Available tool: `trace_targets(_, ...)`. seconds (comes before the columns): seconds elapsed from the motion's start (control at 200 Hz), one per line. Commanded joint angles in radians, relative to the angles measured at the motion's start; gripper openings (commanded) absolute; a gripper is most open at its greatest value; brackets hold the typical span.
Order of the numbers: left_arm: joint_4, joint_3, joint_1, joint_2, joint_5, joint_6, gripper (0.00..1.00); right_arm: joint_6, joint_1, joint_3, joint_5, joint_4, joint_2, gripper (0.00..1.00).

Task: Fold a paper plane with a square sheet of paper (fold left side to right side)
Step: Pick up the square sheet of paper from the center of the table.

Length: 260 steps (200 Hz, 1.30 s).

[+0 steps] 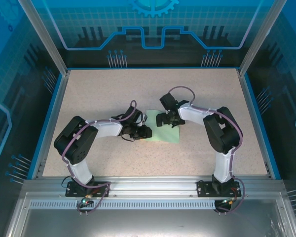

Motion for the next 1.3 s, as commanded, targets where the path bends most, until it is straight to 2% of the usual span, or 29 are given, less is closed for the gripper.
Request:
trace_targets(0.0, -0.027, 0.005, -0.007, 0.036, -0.043, 0.009, 0.33, 0.018, 0.035, -0.054, -0.089, -0.041, -0.018, 0.98)
trace_targets(0.43, -0.042, 0.0, -0.004, -0.047, -0.05, 0.022, 0.36, -0.078, 0.028, -0.038, -0.1, -0.039, -0.017, 0.66)
trace_targets(0.645, -0.081, -0.018, 0.026, -0.173, -0.045, 0.051, 0.48, -0.115, 0.008, -0.045, -0.162, -0.013, -0.021, 0.51)
trace_targets(0.82, -0.107, -0.067, 0.104, -0.33, -0.019, 0.07, 0.58, -0.145, -0.018, -0.069, -0.234, 0.037, -0.047, 0.41)
trace_targets(1.045, -0.105, -0.155, 0.238, -0.528, 0.051, 0.067, 0.67, -0.184, -0.068, -0.107, -0.41, 0.126, -0.098, 0.28)
trace_targets(1.295, -0.013, -0.224, 0.297, -0.676, 0.151, 0.065, 0.75, -0.221, -0.116, -0.165, -0.661, 0.216, -0.218, 0.21)
